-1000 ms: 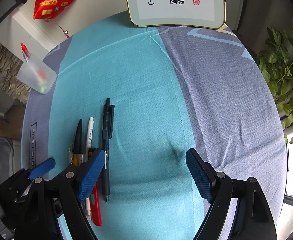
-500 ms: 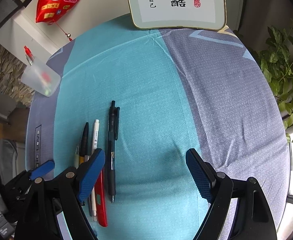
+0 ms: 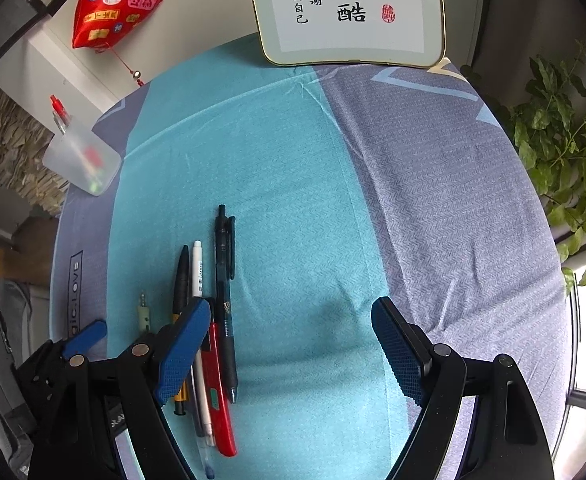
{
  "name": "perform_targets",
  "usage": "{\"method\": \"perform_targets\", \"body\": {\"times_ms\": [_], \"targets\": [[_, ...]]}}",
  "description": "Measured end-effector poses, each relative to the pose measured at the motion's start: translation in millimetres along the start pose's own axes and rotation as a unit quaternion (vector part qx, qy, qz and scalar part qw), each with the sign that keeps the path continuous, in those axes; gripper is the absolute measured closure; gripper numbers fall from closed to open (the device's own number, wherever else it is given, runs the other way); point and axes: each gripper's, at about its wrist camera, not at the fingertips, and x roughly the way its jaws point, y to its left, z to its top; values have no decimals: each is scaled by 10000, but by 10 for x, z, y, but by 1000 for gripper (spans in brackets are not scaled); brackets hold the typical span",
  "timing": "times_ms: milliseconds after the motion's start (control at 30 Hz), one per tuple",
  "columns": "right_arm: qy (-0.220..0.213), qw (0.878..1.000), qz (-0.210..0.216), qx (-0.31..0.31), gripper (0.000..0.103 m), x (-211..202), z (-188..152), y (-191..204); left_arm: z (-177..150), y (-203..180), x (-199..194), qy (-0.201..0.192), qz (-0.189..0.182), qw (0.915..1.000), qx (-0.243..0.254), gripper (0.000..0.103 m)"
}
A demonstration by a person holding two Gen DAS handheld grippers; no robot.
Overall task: Organize stationery
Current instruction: 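Grasp the green-grip clear pen with the left tool while the right tool grasps the black pen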
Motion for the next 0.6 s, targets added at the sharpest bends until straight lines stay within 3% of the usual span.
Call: {"method": "perform_targets", "body": {"times_ms": [167, 267, 400, 433, 533, 600], "targets": [[59, 10000, 16, -10, 19, 65, 31, 78, 19, 24, -23, 76, -55, 9992, -392, 42], [96, 9997, -87, -201, 19, 146, 113, 214, 11, -257, -27, 23, -49, 10000, -2, 43], [60, 9988, -347, -347, 19, 261, 259, 313, 28, -275, -10, -14, 149, 9999, 74, 61], [65, 9988, -374, -295, 21, 295, 296, 308, 40, -219, -22, -4, 100, 9999, -9, 68], [257, 9992, -274, -143, 28, 417, 361, 314, 71, -52, -52, 64, -212, 9995, -217, 76], [182, 9980, -486, -349, 32, 429, 356, 406, 64, -21, -64, 107, -303, 9992, -249, 79]]}}
